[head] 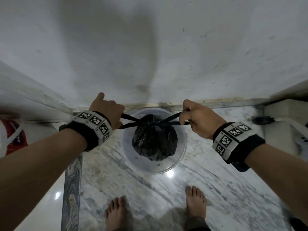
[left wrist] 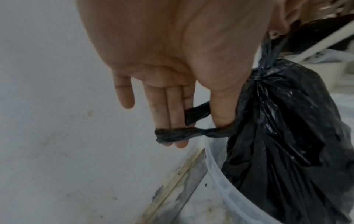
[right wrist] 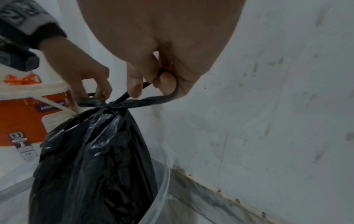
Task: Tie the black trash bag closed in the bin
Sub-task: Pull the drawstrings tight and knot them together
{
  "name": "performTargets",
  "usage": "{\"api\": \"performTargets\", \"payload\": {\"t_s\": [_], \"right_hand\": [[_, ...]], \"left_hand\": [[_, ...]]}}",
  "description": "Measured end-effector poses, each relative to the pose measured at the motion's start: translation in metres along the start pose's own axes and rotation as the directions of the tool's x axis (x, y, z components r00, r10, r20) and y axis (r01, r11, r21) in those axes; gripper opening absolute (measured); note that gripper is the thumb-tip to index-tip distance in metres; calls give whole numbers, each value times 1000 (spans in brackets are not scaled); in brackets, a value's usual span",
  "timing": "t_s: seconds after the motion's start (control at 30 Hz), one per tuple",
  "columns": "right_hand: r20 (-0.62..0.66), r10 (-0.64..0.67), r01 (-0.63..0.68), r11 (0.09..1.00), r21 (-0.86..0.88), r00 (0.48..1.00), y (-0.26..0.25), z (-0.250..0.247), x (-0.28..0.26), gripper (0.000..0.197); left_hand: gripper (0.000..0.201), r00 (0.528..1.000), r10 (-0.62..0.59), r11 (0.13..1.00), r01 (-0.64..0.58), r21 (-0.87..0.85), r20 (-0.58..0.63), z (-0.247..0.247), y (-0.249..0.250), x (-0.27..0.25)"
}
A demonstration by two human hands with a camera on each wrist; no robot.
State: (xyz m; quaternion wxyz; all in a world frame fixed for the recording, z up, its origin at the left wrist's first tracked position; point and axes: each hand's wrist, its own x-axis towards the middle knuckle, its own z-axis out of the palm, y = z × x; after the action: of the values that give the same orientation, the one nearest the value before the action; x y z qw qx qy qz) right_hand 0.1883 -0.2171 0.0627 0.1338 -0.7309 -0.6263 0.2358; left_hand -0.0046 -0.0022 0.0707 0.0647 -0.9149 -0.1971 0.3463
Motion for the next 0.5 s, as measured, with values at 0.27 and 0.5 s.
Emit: {"api": "performTargets", "payload": {"t_s": [0.27,0.5], "right_hand": [[167,35,-14,991,-130,985,-6,10,-7,28],[2,-117,116,990,80,993,-30,23,-5,30]], "left_hand": [[15,972,-165,236,203,-950,167,-3,6,7],[25,997,-43,-302,49,-952,65,-20,22,-2]]}}
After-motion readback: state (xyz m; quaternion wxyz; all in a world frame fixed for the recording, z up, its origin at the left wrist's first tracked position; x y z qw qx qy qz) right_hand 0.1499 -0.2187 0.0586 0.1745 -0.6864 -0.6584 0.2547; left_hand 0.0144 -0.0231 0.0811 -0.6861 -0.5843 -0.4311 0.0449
